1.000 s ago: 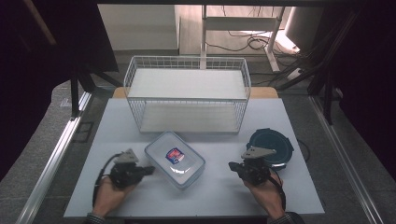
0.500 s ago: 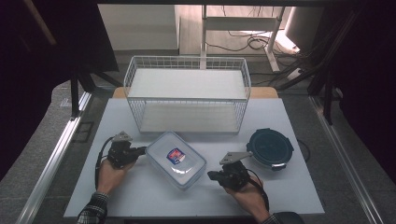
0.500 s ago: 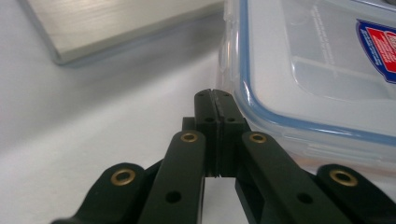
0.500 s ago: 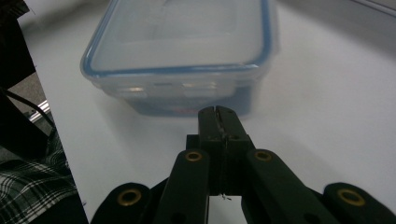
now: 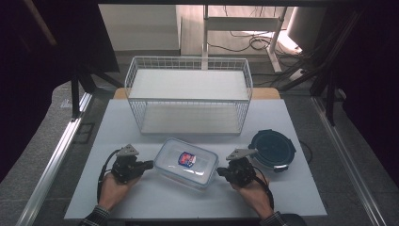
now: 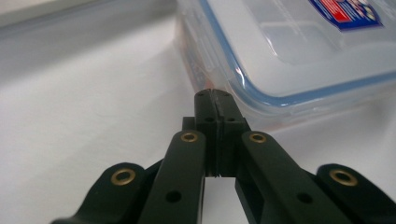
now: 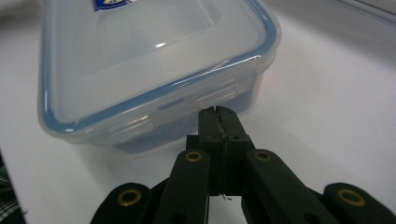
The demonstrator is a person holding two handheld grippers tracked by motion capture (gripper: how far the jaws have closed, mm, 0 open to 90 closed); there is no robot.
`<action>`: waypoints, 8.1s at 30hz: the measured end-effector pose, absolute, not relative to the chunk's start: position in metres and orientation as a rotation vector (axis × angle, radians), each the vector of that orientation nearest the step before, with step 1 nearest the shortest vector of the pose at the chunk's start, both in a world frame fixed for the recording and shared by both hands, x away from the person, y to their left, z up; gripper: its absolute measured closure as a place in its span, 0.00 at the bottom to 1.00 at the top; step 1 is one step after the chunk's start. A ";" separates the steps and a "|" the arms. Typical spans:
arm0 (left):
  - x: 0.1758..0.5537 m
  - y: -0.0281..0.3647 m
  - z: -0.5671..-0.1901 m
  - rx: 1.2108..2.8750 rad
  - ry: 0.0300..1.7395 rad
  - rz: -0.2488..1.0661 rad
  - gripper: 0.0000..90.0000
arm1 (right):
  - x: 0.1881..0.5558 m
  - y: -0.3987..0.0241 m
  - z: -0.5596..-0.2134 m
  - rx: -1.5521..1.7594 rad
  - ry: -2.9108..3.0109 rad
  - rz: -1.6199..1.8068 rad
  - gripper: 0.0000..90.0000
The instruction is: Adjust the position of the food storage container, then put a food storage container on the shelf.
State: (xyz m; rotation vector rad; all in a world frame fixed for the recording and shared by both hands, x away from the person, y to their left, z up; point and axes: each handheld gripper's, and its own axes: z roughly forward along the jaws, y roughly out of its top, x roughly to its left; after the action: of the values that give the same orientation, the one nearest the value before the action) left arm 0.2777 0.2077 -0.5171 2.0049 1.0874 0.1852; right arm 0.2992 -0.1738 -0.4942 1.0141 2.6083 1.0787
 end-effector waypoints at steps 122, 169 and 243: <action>0.268 0.201 -0.524 1.733 0.990 -0.289 0.59 | 0.327 -0.200 -0.488 1.276 2.791 1.469 0.50; 0.293 0.214 -0.461 1.663 0.978 -0.158 0.62 | 0.335 -0.191 -0.432 1.158 2.569 1.647 0.57; 0.441 0.220 -0.328 1.661 0.949 0.094 0.44 | 0.470 -0.159 -0.306 1.154 2.340 1.666 0.51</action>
State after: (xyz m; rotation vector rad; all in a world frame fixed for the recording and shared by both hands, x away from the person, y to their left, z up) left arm 0.4412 0.2200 -0.3282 1.6607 0.9494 0.0937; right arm 0.4703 -0.1594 -0.3061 1.1538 2.3397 1.6657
